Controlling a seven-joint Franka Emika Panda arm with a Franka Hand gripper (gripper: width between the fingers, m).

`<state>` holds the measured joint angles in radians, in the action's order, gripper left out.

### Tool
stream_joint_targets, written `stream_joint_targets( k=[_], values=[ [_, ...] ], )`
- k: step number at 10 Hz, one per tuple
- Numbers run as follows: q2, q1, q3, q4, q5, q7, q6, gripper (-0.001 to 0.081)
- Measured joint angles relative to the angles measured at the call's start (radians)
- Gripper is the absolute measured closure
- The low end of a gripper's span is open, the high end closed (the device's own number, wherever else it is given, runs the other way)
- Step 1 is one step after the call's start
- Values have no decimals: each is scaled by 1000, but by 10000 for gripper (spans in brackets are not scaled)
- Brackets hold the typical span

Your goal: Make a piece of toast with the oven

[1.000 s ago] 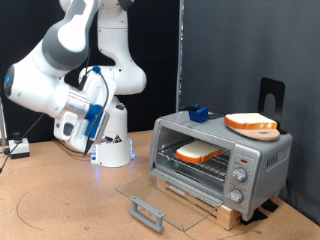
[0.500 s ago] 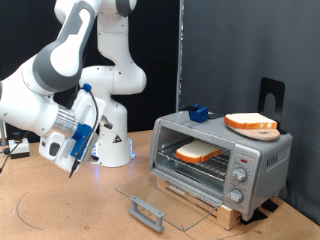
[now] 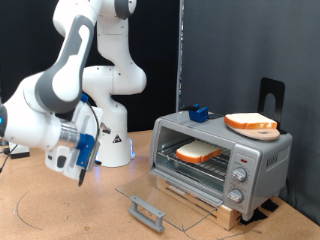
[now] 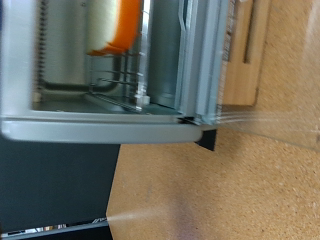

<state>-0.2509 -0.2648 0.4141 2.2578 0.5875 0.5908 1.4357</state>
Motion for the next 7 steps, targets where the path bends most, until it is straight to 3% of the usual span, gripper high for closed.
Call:
stream_joint_targets(
  k=[3,7],
  values=[
    [-40,11,-19,76,36,-7,130,2],
    [-44,3,-19,75,56,73,129,2]
  ],
)
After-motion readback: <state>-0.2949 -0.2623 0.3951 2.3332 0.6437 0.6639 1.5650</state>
